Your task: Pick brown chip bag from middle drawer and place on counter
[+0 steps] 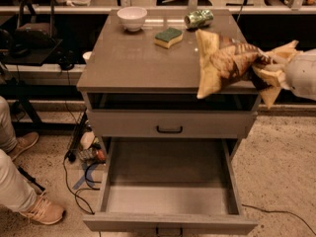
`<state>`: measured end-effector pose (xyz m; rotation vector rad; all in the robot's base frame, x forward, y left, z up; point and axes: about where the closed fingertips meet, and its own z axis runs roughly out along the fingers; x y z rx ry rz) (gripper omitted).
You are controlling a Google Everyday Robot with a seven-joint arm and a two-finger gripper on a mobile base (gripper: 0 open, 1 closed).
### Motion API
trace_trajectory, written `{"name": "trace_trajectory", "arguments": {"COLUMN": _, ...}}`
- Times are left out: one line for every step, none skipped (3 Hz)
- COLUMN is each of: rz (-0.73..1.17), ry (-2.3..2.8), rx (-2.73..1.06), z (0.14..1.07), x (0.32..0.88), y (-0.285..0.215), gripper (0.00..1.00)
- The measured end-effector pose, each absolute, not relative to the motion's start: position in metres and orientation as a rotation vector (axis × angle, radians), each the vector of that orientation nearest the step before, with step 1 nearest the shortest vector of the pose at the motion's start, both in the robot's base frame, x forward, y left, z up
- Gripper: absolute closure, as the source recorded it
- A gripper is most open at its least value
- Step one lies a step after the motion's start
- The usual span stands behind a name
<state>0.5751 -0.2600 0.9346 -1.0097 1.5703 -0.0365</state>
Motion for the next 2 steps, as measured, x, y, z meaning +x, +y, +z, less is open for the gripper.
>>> {"name": "trace_trajectory", "arguments": {"rz": -0.06, "ry": 1.568, "rx": -0.96, "z": 0.947, "x": 0.612, "y": -0.248, "gripper": 1.0}}
{"name": "trace_trajectory", "arguments": {"rz": -0.06, "ry": 1.594, "rx": -0.924, "z": 0.945, "x": 0.647, "y": -0.236, "gripper": 1.0}}
